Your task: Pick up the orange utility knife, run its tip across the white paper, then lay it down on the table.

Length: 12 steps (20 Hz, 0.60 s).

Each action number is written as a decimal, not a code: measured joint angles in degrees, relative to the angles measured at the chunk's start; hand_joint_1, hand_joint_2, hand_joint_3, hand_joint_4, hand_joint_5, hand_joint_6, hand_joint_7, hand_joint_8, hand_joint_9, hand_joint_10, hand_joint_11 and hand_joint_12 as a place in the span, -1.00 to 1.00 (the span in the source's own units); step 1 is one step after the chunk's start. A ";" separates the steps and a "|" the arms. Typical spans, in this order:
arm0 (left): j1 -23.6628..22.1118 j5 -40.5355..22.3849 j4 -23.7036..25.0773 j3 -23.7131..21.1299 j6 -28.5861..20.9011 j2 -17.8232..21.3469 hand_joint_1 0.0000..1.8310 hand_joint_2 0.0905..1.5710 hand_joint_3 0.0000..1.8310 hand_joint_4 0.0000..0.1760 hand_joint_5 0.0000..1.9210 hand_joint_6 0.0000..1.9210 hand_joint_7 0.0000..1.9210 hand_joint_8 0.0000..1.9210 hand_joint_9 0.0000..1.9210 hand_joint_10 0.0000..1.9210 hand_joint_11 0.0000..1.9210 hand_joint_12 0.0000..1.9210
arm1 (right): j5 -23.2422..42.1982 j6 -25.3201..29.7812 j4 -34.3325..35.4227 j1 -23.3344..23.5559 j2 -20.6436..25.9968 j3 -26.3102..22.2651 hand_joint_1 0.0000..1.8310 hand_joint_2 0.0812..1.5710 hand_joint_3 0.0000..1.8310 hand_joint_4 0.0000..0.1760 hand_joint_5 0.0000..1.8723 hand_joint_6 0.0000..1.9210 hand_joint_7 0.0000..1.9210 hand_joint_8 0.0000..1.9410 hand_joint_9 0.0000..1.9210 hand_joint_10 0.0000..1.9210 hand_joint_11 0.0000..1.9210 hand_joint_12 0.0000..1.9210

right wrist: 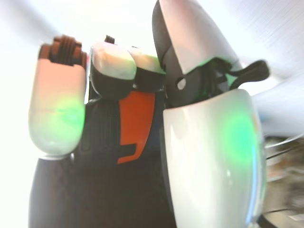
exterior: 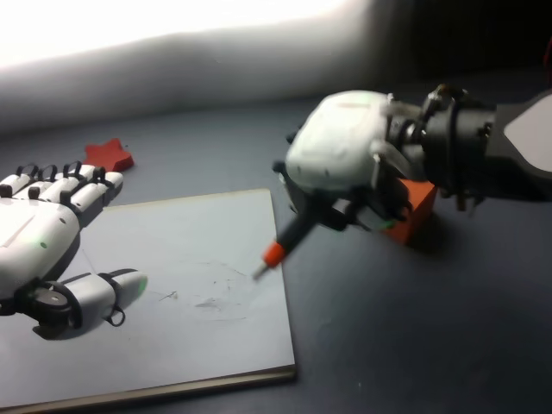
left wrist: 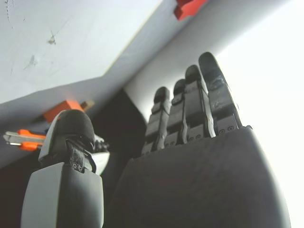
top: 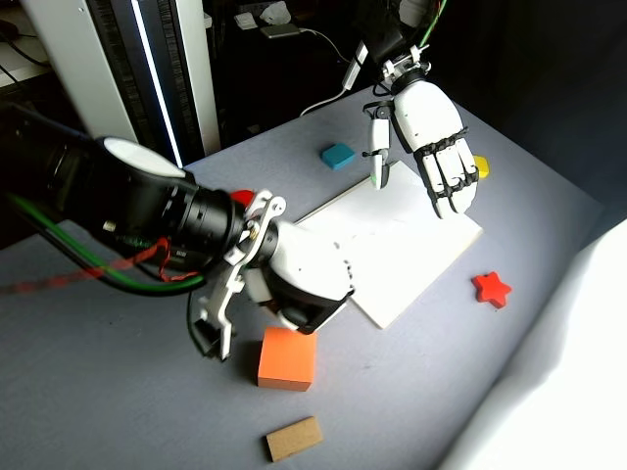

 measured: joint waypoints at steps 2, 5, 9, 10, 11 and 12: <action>-0.02 0.04 -0.37 1.14 -0.13 0.02 -0.70 0.61 -1.00 -0.72 -0.96 -1.00 -0.96 -1.00 -0.87 -1.00 -1.00 -0.37 | 2.45 1.20 0.00 2.10 0.94 -0.52 0.54 0.48 -0.74 1.00 0.57 1.00 0.71 1.00 0.82 1.00 0.89 1.00; -0.90 2.29 -0.98 3.85 -0.26 0.02 -0.73 0.62 -1.00 -0.71 -0.95 -1.00 -0.96 -1.00 -0.89 -1.00 -1.00 -0.35 | 9.64 -3.98 -0.42 4.90 2.91 -0.20 0.58 0.49 -0.73 1.00 0.56 1.00 0.72 1.00 0.81 1.00 0.88 1.00; -0.94 5.84 -3.37 9.33 -0.24 1.07 -0.71 0.62 -1.00 -0.74 -0.97 -1.00 -0.96 -1.00 -0.89 -1.00 -1.00 -0.45 | 25.42 -46.31 29.55 6.95 2.01 7.91 0.59 0.49 -0.72 1.00 0.52 1.00 0.68 1.00 0.79 1.00 0.86 1.00; -0.94 6.43 -3.50 10.29 -0.24 1.36 -0.72 0.62 -1.00 -0.73 -0.94 -0.99 -0.94 -0.99 -0.88 -0.99 -1.00 -0.39 | 26.60 -50.10 32.41 7.19 1.95 8.31 0.60 0.47 -0.73 1.00 0.52 1.00 0.69 1.00 0.79 1.00 0.86 1.00; -0.92 6.95 -4.04 11.61 -0.24 1.81 -0.72 0.62 -1.00 -0.73 -0.94 -0.99 -0.94 -0.99 -0.88 -0.99 -1.00 -0.39 | 27.54 -55.17 36.13 7.13 1.95 8.28 0.60 0.47 -0.73 1.00 0.52 1.00 0.69 1.00 0.79 1.00 0.86 1.00; -0.76 7.21 -4.26 12.26 -0.26 2.19 -0.72 0.62 -1.00 -0.71 -0.95 -1.00 -0.95 -1.00 -0.87 -0.99 -1.00 -0.36 | 28.00 -61.86 41.18 6.36 1.81 8.13 0.61 0.46 -0.72 1.00 0.54 1.00 0.70 1.00 0.79 1.00 0.86 1.00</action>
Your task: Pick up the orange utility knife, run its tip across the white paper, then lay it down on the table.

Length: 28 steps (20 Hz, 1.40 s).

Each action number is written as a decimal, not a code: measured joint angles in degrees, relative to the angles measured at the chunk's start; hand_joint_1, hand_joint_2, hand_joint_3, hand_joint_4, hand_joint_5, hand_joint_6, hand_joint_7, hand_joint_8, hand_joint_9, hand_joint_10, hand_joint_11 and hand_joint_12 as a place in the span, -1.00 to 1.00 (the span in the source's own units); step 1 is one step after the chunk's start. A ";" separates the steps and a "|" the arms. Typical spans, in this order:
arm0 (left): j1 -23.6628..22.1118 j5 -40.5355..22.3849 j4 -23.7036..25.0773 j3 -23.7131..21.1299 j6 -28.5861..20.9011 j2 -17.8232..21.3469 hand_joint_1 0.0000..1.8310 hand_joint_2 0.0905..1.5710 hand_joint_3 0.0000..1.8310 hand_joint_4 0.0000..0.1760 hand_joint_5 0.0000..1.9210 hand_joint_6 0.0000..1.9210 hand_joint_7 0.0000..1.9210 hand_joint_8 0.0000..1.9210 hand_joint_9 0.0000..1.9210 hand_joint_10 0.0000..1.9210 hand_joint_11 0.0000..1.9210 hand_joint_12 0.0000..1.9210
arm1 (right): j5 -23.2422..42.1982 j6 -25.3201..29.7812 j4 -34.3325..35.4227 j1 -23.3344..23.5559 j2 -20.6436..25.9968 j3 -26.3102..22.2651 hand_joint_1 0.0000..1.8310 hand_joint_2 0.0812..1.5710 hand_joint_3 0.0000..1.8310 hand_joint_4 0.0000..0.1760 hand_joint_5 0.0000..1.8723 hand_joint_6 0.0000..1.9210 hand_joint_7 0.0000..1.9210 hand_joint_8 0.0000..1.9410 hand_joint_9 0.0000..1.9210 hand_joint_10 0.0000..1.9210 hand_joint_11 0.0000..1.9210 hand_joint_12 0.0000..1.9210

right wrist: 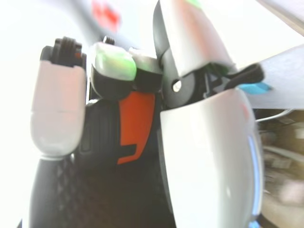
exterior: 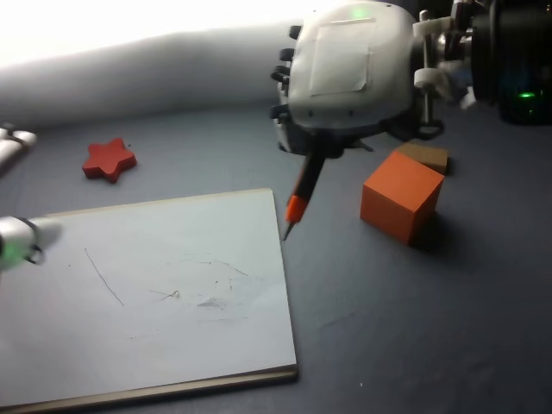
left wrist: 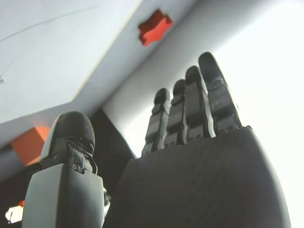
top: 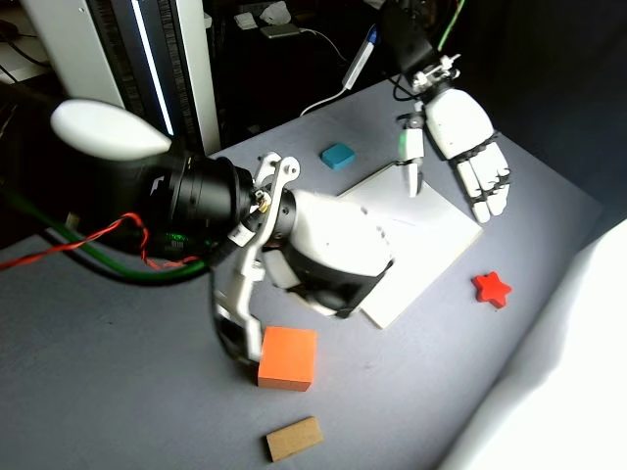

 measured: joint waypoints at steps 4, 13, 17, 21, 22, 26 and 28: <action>2.12 1.22 0.31 2.12 -1.20 0.37 -0.72 0.62 -1.00 -0.77 -0.95 -1.00 -0.95 -1.00 -0.87 -1.00 -1.00 -0.38 | 5.51 -47.50 34.34 -6.95 -1.62 0.59 0.59 0.46 -0.69 1.00 0.55 1.00 0.70 1.00 0.79 1.00 0.85 1.00; 3.34 1.62 0.28 3.34 -1.51 0.48 -0.71 0.62 -1.00 -0.71 -0.98 -1.00 -0.96 -1.00 -0.88 -0.99 -1.00 -0.37 | 39.21 -77.59 27.96 -11.56 -14.01 16.09 0.62 0.41 -0.67 1.00 0.54 1.00 0.68 1.00 0.78 1.00 0.85 1.00; 3.34 1.68 0.57 3.34 -1.53 0.42 -0.72 0.63 -1.00 -0.72 -0.96 -1.00 -0.95 -1.00 -0.88 -1.00 -1.00 -0.43 | 45.11 -80.11 15.34 -12.79 -19.26 23.50 0.61 0.42 -0.65 1.00 0.54 1.00 0.69 1.00 0.78 1.00 0.84 1.00; 3.34 1.73 0.48 3.34 -1.49 0.28 -0.73 0.63 -1.00 -0.77 -0.97 -1.00 -0.95 -1.00 -0.88 -0.99 -1.00 -0.42 | 46.36 -81.46 13.18 -14.12 -24.72 30.58 0.60 0.40 -0.65 1.00 0.57 1.00 0.70 1.00 0.79 1.00 0.85 1.00; 3.41 1.68 0.50 3.34 -1.51 0.28 -0.74 0.63 -1.00 -0.76 -0.96 -1.00 -0.95 -1.00 -0.87 -0.99 -1.00 -0.39 | 46.75 -81.70 12.94 -14.21 -25.97 32.17 0.60 0.41 -0.65 1.00 0.56 1.00 0.70 1.00 0.80 1.00 0.85 1.00; 3.69 1.92 0.48 3.34 -1.49 -0.17 -0.71 0.62 -1.00 -0.73 -0.95 -0.99 -0.94 -1.00 -0.86 -0.99 -1.00 -0.34 | 47.23 -82.25 11.61 -14.05 -31.98 40.57 0.60 0.41 -0.63 1.00 0.56 1.00 0.70 1.00 0.80 1.00 0.85 1.00; 3.69 1.68 0.50 3.37 -1.46 -0.26 -0.74 0.63 -1.00 -0.73 -0.95 -1.00 -0.94 -1.00 -0.86 -0.99 -1.00 -0.30 | 47.60 -82.31 10.54 -14.03 -34.12 44.06 0.61 0.40 -0.63 1.00 0.57 1.00 0.71 1.00 0.80 1.00 0.86 1.00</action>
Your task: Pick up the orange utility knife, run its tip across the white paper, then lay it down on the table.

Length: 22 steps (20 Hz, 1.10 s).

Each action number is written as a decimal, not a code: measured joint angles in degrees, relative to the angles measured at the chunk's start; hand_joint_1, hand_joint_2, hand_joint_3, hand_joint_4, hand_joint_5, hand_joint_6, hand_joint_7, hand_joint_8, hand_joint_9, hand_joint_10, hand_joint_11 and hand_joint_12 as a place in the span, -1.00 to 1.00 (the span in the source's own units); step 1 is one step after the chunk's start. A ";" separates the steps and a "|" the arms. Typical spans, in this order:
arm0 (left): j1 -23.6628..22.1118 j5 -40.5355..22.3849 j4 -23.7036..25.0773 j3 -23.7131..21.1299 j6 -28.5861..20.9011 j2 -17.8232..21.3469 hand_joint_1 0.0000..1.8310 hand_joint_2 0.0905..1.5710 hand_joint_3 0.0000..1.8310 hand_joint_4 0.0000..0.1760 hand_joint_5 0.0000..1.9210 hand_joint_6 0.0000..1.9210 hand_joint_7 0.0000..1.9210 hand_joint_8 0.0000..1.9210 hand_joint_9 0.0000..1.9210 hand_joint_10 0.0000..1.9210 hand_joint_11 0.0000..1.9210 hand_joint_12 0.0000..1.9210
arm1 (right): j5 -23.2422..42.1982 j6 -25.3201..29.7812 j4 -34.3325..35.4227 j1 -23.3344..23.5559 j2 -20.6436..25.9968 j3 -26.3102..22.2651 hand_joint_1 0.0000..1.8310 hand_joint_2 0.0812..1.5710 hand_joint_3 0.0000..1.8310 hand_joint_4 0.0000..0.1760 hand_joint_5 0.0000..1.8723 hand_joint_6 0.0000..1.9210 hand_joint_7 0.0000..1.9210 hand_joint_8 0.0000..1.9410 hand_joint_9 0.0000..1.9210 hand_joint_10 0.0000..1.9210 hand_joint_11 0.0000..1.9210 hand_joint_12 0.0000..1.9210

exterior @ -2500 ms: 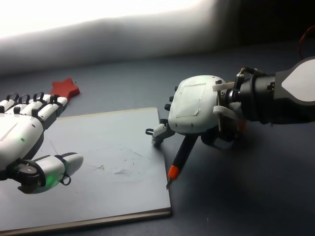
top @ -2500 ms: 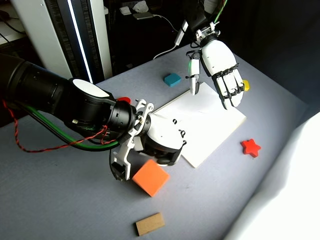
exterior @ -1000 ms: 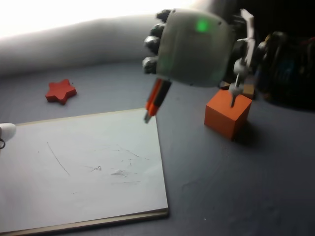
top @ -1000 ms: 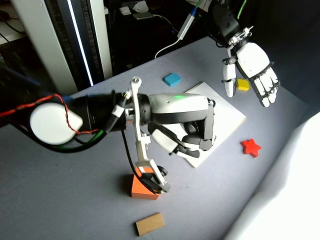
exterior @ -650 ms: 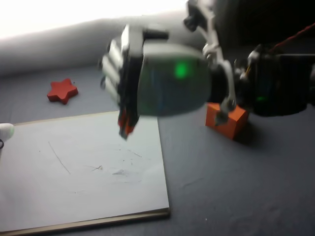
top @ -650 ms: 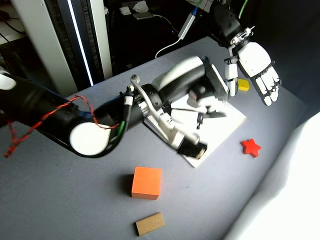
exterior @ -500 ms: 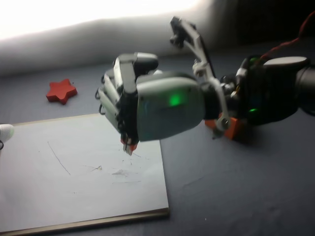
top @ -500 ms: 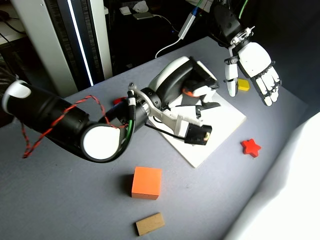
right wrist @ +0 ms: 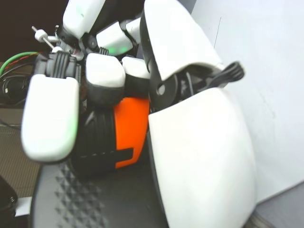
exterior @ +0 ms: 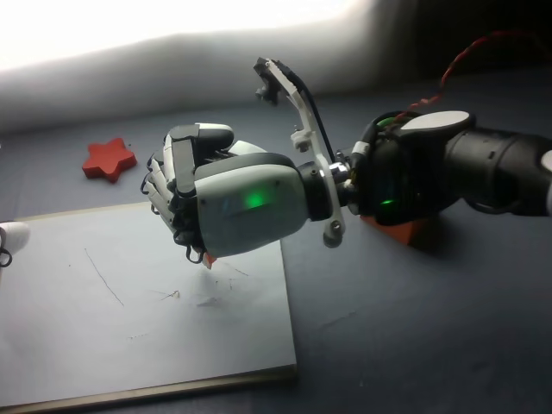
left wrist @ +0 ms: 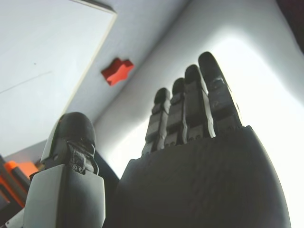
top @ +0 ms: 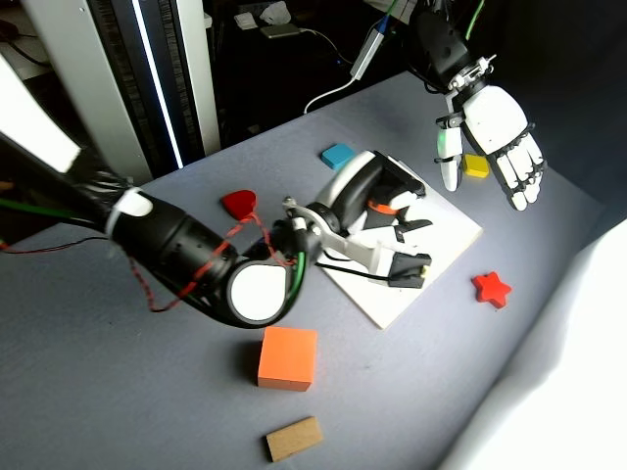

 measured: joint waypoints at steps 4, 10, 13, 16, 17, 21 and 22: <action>-0.22 0.33 0.04 0.35 0.28 -0.87 -0.74 0.63 -1.00 -0.72 -0.95 -1.00 -0.94 -0.99 -0.86 -0.99 -1.00 -0.31 | 0.11 0.02 -1.09 1.03 -1.88 3.08 0.60 0.40 -0.61 1.00 0.58 1.00 0.71 1.00 0.81 1.00 0.86 1.00; -0.61 0.00 0.02 0.76 0.63 -1.53 -0.73 0.63 -1.00 -0.74 -0.95 -0.99 -0.92 -0.99 -0.84 -0.99 -1.00 -0.33 | 0.31 0.07 -3.45 1.27 -1.86 3.19 0.60 0.38 -0.60 1.00 0.57 1.00 0.70 1.00 0.80 1.00 0.85 1.00; -0.61 0.02 -0.04 0.76 0.63 -1.57 -0.73 0.63 -1.00 -0.70 -0.95 -1.00 -0.92 -1.00 -0.85 -0.99 -1.00 -0.30 | 0.55 0.02 -3.50 0.81 -1.81 3.19 0.59 0.38 -0.58 1.00 0.56 1.00 0.70 1.00 0.81 1.00 0.86 1.00; -0.61 0.00 0.04 0.76 0.63 -1.57 -0.75 0.63 -1.00 -0.72 -0.95 -1.00 -0.93 -1.00 -0.86 -1.00 -1.00 -0.32 | 0.98 -0.17 -3.28 0.44 -1.55 2.93 0.60 0.38 -0.58 1.00 0.56 1.00 0.70 1.00 0.80 1.00 0.85 1.00; -0.61 -0.02 0.00 0.79 0.63 -1.57 -0.75 0.63 -1.00 -0.72 -0.95 -1.00 -0.93 -1.00 -0.86 -1.00 -1.00 -0.32 | 1.36 -0.26 -3.04 0.15 -0.96 2.29 0.60 0.38 -0.58 1.00 0.56 1.00 0.70 1.00 0.80 1.00 0.85 1.00; -0.61 -0.09 -0.04 0.79 0.63 -1.57 -0.71 0.62 -1.00 -0.75 -0.94 -1.00 -0.93 -1.00 -0.84 -0.99 -1.00 -0.28 | 2.29 -0.59 -3.10 -0.90 1.73 -1.40 0.61 0.34 -0.56 1.00 0.53 1.00 0.67 1.00 0.78 1.00 0.84 1.00; -0.61 -0.07 -0.04 0.79 0.63 -1.57 -0.70 0.62 -1.00 -0.74 -0.94 -1.00 -0.92 -1.00 -0.85 -1.00 -1.00 -0.28 | 2.40 -0.68 -3.08 -1.20 2.45 -2.47 0.60 0.36 -0.54 1.00 0.53 1.00 0.67 1.00 0.78 1.00 0.84 1.00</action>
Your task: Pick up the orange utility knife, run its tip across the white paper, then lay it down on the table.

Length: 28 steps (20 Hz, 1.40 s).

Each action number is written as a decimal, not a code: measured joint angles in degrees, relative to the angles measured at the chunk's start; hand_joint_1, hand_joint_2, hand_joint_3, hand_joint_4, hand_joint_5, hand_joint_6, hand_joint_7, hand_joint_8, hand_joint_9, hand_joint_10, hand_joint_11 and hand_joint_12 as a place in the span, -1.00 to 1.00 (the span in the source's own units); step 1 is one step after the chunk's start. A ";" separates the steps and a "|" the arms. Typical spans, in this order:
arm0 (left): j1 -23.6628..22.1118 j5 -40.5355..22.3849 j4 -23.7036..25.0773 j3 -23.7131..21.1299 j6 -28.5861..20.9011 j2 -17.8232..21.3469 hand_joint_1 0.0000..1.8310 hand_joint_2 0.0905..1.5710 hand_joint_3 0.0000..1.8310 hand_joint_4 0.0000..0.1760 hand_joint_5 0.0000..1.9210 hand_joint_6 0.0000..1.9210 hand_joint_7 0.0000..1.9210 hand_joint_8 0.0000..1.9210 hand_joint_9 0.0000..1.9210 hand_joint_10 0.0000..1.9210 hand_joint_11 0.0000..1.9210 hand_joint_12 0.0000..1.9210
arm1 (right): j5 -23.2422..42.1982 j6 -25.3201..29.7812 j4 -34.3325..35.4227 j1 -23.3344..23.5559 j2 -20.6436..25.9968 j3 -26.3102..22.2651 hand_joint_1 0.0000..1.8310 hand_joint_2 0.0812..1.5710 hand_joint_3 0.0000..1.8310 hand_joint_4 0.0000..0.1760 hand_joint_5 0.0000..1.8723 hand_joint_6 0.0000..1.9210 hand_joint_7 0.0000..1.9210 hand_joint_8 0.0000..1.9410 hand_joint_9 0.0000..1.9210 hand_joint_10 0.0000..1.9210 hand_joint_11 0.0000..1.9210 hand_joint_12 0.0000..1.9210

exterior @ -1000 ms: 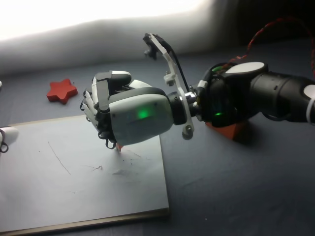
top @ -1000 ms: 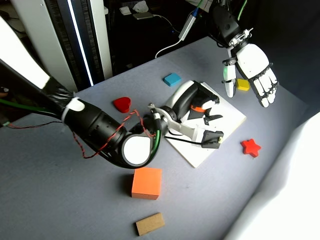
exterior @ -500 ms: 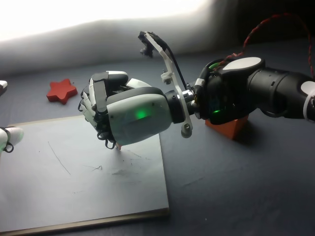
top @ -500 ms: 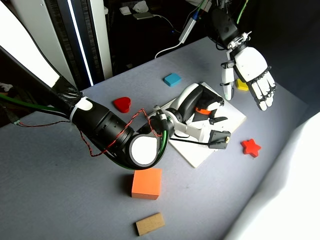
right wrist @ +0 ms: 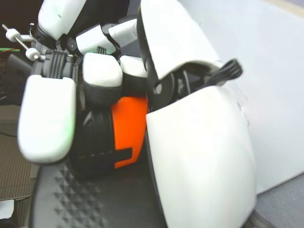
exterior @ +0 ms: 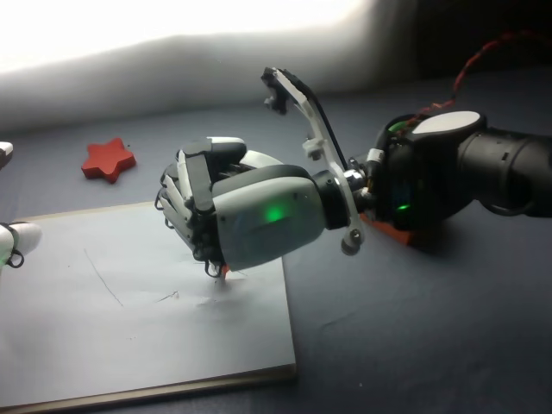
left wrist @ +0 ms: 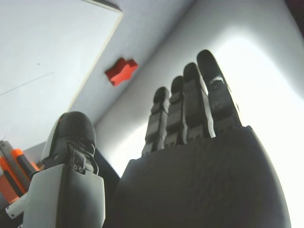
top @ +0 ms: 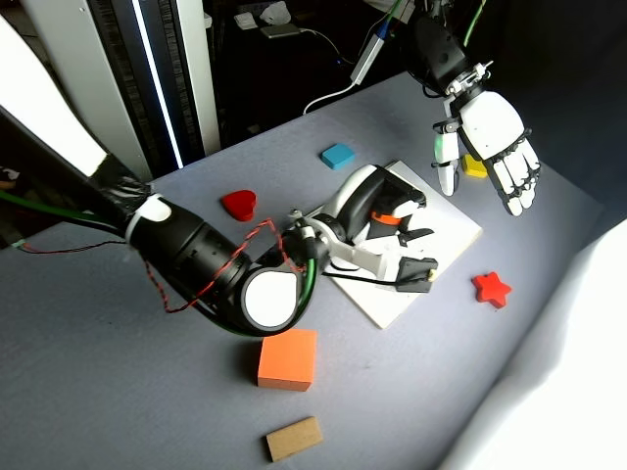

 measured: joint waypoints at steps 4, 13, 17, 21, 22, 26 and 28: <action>0.00 -0.02 0.02 0.00 0.00 0.00 -0.70 0.61 -1.00 -0.69 -0.93 -1.00 -0.92 -1.00 -0.85 -1.00 -1.00 -0.32 | -0.13 -0.55 0.37 -0.92 2.34 -3.72 0.60 0.35 -0.54 1.00 0.54 1.00 0.68 1.00 0.79 1.00 0.84 1.00; 0.00 -0.20 0.00 0.00 0.02 0.00 -0.72 0.62 -1.00 -0.77 -0.95 -1.00 -0.93 -1.00 -0.85 -1.00 -1.00 -0.29 | -1.22 2.89 -1.36 -0.24 7.15 -11.21 0.61 0.33 -0.51 1.00 0.54 1.00 0.69 1.00 0.80 1.00 0.85 1.00; 0.00 -0.33 0.04 0.00 0.02 0.00 -0.73 0.63 -1.00 -0.72 -0.96 -1.00 -0.92 -1.00 -0.85 -1.00 -1.00 -0.33 | -8.87 6.58 9.79 -0.26 16.50 -25.62 0.61 0.32 -0.51 1.00 0.55 1.00 0.69 1.00 0.79 1.00 0.84 1.00; -0.72 -0.48 -0.15 -0.02 0.81 -0.35 -0.72 0.62 -1.00 -0.75 -0.94 -0.99 -0.92 -1.00 -0.85 -1.00 -1.00 -0.27 | -26.53 6.16 44.89 -2.38 28.52 -44.96 0.61 0.32 -0.51 1.00 0.56 1.00 0.70 1.00 0.80 1.00 0.85 1.00; -1.40 -0.46 -0.24 -0.02 1.07 -0.83 -0.72 0.62 -1.00 -0.74 -0.94 -1.00 -0.92 -1.00 -0.85 -1.00 -1.00 -0.26 | -31.82 3.74 55.89 -2.86 32.13 -49.83 0.61 0.32 -0.51 1.00 0.56 1.00 0.70 1.00 0.80 1.00 0.85 1.00; -6.21 2.01 0.59 -0.66 4.11 -3.30 -0.70 0.62 -1.00 -0.72 -0.94 -1.00 -0.92 -1.00 -0.84 -1.00 -1.00 -0.27 | -42.14 -1.42 80.39 -4.04 39.28 -59.49 0.60 0.31 -0.49 1.00 0.55 1.00 0.69 1.00 0.80 1.00 0.85 1.00; -9.07 3.80 0.70 -2.01 6.10 -4.50 -0.71 0.62 -1.00 -0.71 -0.93 -1.00 -0.90 -0.99 -0.83 -0.99 -1.00 -0.22 | -43.08 -2.21 85.37 -5.33 41.46 -63.25 0.61 0.31 -0.48 1.00 0.54 1.00 0.68 1.00 0.79 1.00 0.84 1.00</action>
